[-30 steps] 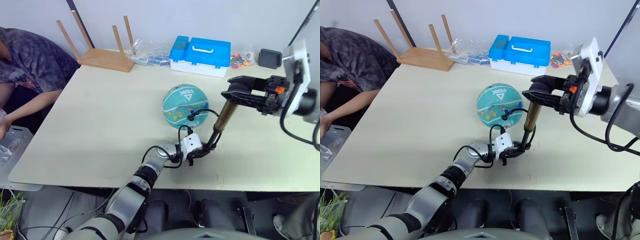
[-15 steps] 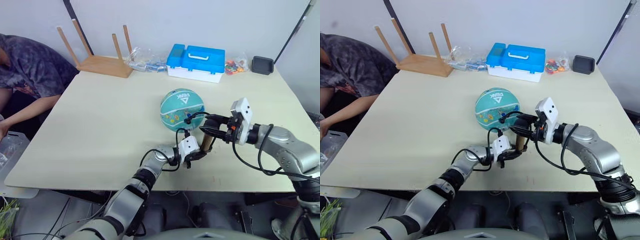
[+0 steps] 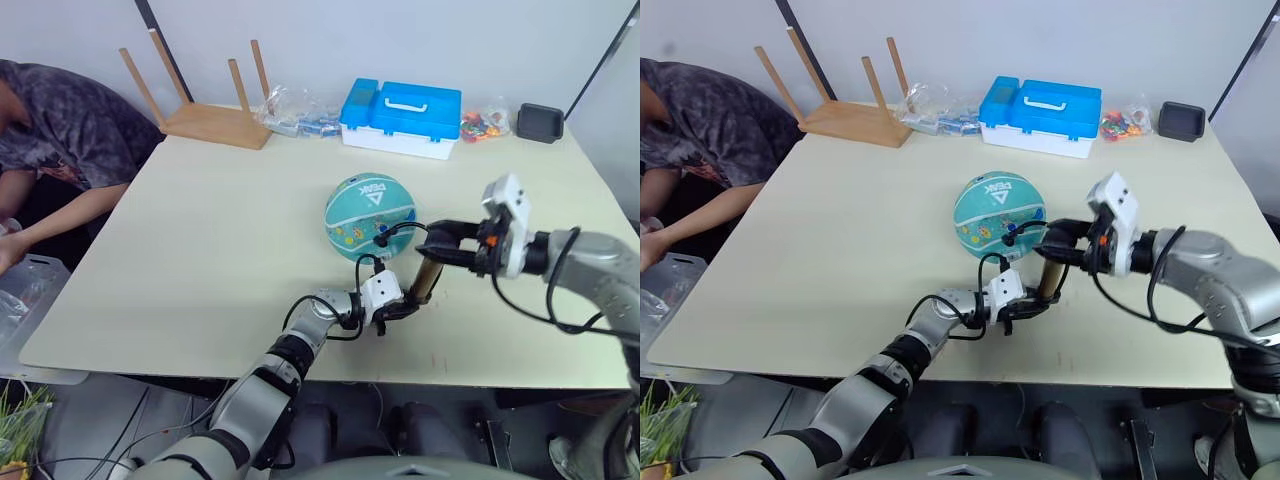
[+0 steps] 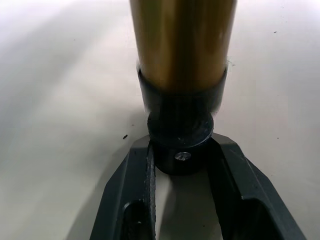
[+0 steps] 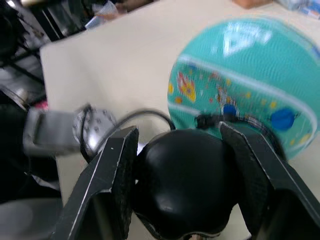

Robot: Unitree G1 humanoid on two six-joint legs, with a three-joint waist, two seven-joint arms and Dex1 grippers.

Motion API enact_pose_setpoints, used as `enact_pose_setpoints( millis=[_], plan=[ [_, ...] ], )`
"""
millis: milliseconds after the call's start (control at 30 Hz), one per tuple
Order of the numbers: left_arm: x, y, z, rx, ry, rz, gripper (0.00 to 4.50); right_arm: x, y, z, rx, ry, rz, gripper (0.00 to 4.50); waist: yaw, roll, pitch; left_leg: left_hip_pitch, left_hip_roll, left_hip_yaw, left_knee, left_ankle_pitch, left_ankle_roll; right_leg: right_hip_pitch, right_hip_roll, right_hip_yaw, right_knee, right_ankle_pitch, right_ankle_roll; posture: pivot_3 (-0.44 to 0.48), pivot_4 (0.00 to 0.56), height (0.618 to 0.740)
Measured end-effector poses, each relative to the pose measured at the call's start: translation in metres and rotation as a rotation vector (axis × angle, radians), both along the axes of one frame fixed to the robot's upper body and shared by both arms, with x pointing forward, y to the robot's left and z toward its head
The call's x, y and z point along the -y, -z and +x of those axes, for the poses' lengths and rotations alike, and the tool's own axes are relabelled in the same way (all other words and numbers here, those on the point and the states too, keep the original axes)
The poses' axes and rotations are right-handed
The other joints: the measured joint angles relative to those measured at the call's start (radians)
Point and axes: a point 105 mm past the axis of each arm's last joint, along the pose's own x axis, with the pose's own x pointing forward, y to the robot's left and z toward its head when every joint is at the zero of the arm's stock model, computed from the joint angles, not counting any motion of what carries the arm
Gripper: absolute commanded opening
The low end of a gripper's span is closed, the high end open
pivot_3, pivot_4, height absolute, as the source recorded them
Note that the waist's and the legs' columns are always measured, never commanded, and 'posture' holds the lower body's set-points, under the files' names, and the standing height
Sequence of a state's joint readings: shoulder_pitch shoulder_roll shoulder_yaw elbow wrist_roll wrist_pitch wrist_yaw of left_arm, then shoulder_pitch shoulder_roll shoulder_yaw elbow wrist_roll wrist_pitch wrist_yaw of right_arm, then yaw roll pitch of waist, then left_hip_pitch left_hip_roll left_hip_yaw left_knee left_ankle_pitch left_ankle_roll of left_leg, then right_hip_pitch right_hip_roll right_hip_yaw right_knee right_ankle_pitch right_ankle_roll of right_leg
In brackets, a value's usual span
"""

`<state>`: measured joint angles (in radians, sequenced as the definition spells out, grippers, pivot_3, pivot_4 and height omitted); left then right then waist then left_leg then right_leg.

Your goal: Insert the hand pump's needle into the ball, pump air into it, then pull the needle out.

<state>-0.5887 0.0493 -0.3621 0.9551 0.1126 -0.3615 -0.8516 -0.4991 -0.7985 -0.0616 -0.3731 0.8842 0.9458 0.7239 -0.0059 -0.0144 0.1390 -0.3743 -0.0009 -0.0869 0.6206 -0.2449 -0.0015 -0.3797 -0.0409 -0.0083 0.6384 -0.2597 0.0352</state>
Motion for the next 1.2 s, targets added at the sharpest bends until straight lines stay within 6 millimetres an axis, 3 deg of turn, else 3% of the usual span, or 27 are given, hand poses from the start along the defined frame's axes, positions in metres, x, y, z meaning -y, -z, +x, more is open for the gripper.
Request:
enact_pose_setpoints(
  millis=[67, 233, 500, 700, 833, 867, 967, 1133, 1200],
  plan=[
    [0.001, -0.002, 0.001, 0.008, 0.003, -0.003, 0.95, 0.006, -0.043, -0.006, 0.051, -0.011, 0.038, 2.07, 0.003, 0.002, 0.006, -0.004, -0.003, -0.001, 0.005, 0.000, 0.000, -0.002, -0.001, -0.002, 0.000, 0.001, 0.001, 0.000, 0.150, 0.740],
    [0.002, -0.003, 0.002, 0.012, 0.001, -0.005, 0.95, 0.008, -0.080, -0.015, 0.104, -0.024, 0.073, 2.07, 0.002, 0.000, 0.011, -0.005, -0.003, -0.002, 0.006, 0.000, 0.000, -0.002, -0.005, -0.003, 0.000, 0.001, 0.001, 0.000, 0.150, 0.740],
    [0.004, -0.004, 0.002, 0.016, 0.005, -0.008, 0.95, 0.011, -0.084, -0.016, 0.086, -0.008, 0.076, 2.07, 0.002, -0.002, 0.014, -0.007, -0.006, -0.001, 0.008, 0.000, 0.001, -0.002, -0.007, -0.004, 0.000, 0.002, 0.004, 0.000, 0.150, 0.740],
    [0.000, -0.002, 0.003, 0.012, -0.010, 0.001, 0.95, 0.013, -0.056, -0.006, 0.086, 0.024, 0.111, 2.07, -0.007, -0.004, 0.009, -0.005, -0.004, -0.002, 0.009, 0.000, 0.001, 0.000, -0.006, -0.004, 0.000, 0.002, 0.004, 0.000, 0.150, 0.740],
    [-0.003, 0.001, 0.003, 0.007, -0.024, 0.006, 0.95, 0.006, -0.021, 0.000, 0.055, 0.025, 0.089, 2.07, -0.010, -0.009, 0.002, -0.003, -0.004, -0.002, 0.009, 0.000, 0.000, 0.002, -0.005, -0.004, 0.001, 0.002, 0.004, 0.000, 0.150, 0.740],
    [-0.004, 0.003, 0.002, 0.004, -0.030, 0.007, 0.95, 0.002, -0.003, -0.001, 0.045, 0.011, 0.045, 2.07, -0.011, -0.010, -0.003, -0.002, -0.003, -0.002, 0.008, 0.000, 0.000, 0.002, -0.005, -0.004, 0.001, 0.002, 0.004, 0.000, 0.150, 0.740],
    [-0.004, 0.004, 0.002, 0.002, -0.035, 0.008, 0.95, -0.001, 0.012, 0.000, 0.037, 0.011, 0.030, 2.07, -0.012, -0.012, -0.005, -0.002, -0.003, -0.003, 0.008, 0.000, 0.000, 0.002, -0.005, -0.002, 0.001, 0.002, 0.004, 0.000, 0.150, 0.740],
    [-0.007, 0.009, 0.001, -0.012, -0.056, 0.013, 0.95, -0.013, 0.062, 0.007, 0.012, 0.034, 0.045, 2.07, -0.013, -0.018, -0.014, 0.008, -0.001, -0.002, 0.004, 0.000, 0.000, 0.007, -0.004, 0.000, 0.000, 0.001, 0.003, 0.000, 0.150, 0.740],
    [-0.009, 0.010, 0.001, -0.016, -0.061, 0.015, 0.95, -0.016, 0.070, 0.008, 0.017, 0.036, 0.073, 2.07, -0.014, -0.018, -0.014, 0.013, 0.002, 0.001, 0.001, -0.001, 0.000, 0.010, -0.006, 0.000, -0.001, 0.001, 0.002, 0.000, 0.150, 0.740]
  ],
)
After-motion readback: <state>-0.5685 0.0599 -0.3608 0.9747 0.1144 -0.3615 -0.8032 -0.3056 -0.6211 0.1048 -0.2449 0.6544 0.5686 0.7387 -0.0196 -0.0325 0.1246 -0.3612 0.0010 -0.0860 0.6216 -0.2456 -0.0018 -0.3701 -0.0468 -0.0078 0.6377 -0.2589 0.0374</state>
